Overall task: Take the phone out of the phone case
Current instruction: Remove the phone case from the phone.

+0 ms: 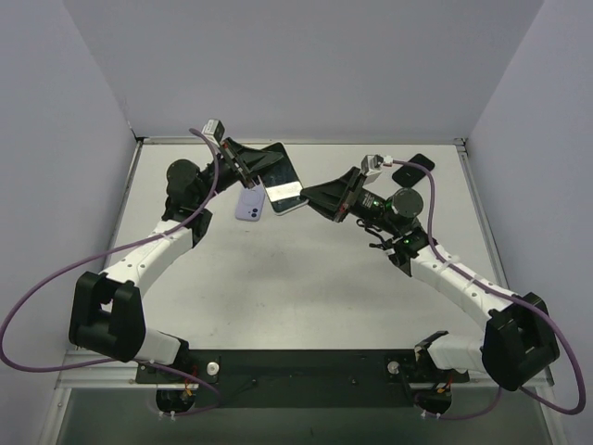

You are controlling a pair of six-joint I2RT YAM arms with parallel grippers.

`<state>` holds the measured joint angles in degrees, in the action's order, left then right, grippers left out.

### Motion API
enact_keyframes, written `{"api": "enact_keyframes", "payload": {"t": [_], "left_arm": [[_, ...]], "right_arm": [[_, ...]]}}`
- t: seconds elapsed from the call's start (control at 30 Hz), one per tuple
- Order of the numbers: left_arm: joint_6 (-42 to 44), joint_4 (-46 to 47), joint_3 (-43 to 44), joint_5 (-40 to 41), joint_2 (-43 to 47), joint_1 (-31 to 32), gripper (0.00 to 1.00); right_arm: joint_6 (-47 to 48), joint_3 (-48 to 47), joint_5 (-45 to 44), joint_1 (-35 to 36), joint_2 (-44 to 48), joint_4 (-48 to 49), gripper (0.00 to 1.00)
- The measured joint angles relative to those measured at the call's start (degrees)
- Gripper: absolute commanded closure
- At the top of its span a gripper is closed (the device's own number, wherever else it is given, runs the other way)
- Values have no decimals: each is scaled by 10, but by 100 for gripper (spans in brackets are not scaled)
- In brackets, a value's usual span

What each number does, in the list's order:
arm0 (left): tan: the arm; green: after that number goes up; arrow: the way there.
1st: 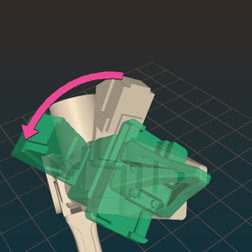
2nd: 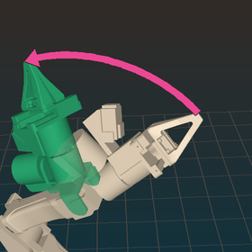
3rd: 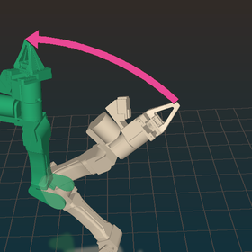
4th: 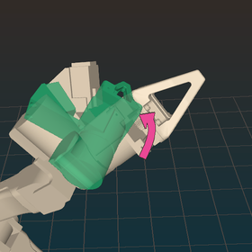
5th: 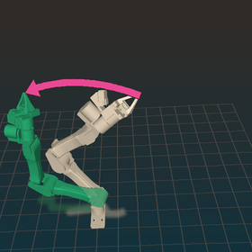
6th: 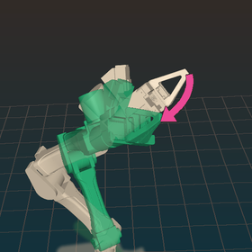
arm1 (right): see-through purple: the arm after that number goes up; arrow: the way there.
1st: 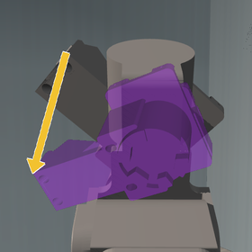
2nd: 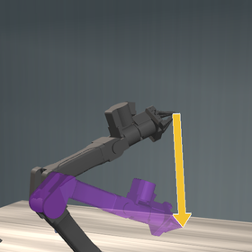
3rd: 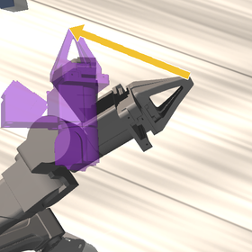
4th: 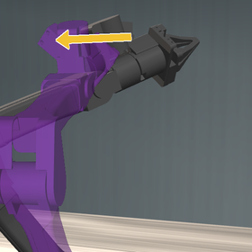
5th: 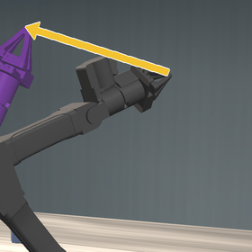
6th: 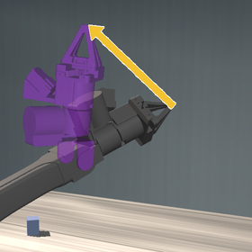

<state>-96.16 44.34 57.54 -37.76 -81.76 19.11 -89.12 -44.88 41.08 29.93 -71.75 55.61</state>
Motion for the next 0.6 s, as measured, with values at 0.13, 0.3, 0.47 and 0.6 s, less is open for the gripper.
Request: {"api": "enact_keyframes", "payload": {"t": [0.13, 0.3, 0.47, 0.6], "left_arm": [[-5, 5, -5, 2, 0, -1, 100], [-20, 40, -26, 19, 0, 0, 100], [-36, 101, -52, 71, -9, -2, 100], [-42, 127, -54, 119, -22, -8, 100]], "right_arm": [[-21, 11, -12, 5, -2, 32, 100], [-71, 40, -45, 10, -7, 84, 100], [-158, 48, -101, 24, -54, 154, 100], [-207, 26, -152, 40, -104, 191, 100]]}}
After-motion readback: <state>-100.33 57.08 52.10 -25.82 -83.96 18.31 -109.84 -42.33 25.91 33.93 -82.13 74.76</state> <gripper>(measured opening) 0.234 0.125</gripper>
